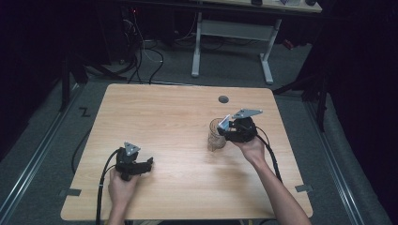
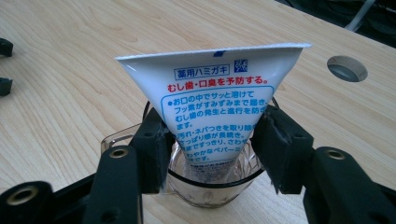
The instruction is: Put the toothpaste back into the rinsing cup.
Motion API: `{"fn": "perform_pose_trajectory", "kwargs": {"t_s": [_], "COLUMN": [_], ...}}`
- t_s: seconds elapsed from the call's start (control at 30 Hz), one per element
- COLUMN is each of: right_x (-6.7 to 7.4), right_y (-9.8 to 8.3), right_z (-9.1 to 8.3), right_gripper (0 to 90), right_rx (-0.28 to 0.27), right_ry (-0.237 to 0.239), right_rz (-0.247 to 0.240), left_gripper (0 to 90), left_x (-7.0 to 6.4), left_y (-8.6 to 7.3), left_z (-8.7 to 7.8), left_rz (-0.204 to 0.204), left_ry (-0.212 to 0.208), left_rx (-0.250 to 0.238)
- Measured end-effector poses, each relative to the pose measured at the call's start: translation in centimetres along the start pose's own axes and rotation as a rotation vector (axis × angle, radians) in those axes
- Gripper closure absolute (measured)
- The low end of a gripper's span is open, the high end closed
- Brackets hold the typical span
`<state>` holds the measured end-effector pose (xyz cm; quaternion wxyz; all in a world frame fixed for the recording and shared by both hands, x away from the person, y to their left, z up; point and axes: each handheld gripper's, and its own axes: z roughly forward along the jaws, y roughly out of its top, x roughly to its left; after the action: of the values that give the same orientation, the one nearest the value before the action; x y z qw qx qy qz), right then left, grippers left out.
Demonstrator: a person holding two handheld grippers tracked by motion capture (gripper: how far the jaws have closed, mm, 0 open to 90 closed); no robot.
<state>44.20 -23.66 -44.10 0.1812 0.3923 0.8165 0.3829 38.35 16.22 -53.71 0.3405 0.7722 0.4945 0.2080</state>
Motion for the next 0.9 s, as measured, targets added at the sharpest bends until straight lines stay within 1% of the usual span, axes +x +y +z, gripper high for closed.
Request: {"fn": "perform_pose_trajectory", "kwargs": {"t_s": [0.2, 0.3, 0.5, 0.83, 0.9], "right_x": [0.1, 0.0, -0.1, -0.4, -0.6], "right_y": [-0.1, -0.2, -0.7, -1.3, -1.5], "right_z": [-0.3, -0.7, -1.4, -2.3, -2.7], "right_gripper": [43.8, 42.3, 41.9, 42.0, 42.1], "right_rx": [-0.011, -0.033, -0.054, -0.073, -0.082], "right_ry": [0.003, 0.005, 0.002, 0.004, 0.007], "right_rz": [0.000, 0.010, 0.021, 0.038, 0.057], "left_gripper": [17.5, 17.5, 17.5, 17.5, 17.5], "left_x": [0.0, 0.0, 0.0, 0.0, 0.0], "left_y": [0.0, 0.0, 0.0, 0.0, 0.0], "left_z": [0.0, 0.0, 0.0, 0.0, 0.0], "left_rz": [0.000, 0.000, 0.000, 0.000, 0.000], "left_ry": [0.000, 0.000, 0.000, 0.000, 0.000], "left_rx": [0.000, 0.000, 0.000, 0.000, 0.000]}}
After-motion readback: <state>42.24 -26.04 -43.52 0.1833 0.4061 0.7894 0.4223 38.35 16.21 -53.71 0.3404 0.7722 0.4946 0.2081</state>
